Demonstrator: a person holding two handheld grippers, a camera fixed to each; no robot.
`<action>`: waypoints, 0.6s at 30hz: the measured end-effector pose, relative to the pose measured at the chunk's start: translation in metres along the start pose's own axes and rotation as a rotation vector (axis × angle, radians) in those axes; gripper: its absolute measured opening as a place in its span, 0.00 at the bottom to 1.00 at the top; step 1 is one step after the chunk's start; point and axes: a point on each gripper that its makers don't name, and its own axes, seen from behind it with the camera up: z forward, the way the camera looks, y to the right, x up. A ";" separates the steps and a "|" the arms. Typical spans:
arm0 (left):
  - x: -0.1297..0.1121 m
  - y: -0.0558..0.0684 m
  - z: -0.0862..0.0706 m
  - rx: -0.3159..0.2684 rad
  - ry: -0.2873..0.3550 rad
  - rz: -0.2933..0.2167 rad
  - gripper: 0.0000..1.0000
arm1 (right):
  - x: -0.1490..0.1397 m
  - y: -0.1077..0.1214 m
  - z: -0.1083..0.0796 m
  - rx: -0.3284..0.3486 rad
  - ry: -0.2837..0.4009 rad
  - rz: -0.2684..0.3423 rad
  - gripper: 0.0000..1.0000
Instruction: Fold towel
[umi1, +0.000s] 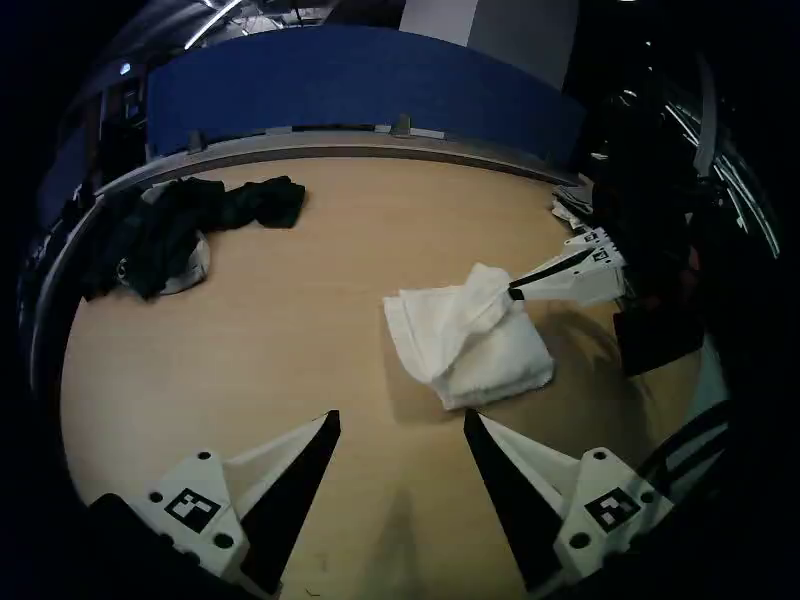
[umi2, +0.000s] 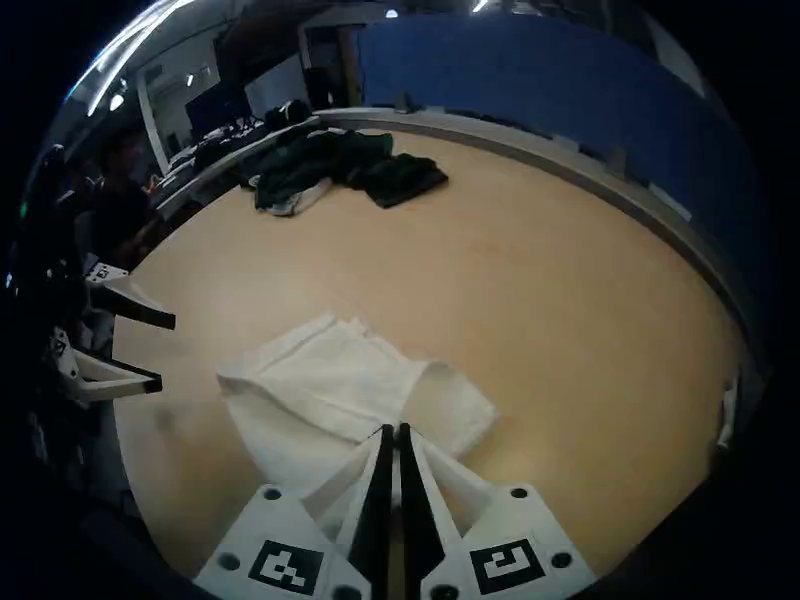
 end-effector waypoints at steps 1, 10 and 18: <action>0.000 0.000 0.000 0.000 0.001 0.000 0.92 | 0.004 -0.001 -0.001 0.002 0.007 -0.001 0.04; 0.001 0.000 -0.002 0.001 0.010 -0.005 0.92 | 0.043 -0.010 -0.002 0.016 0.063 -0.023 0.04; 0.002 -0.003 -0.005 0.006 0.019 -0.016 0.92 | 0.066 -0.014 0.015 0.021 0.062 -0.045 0.04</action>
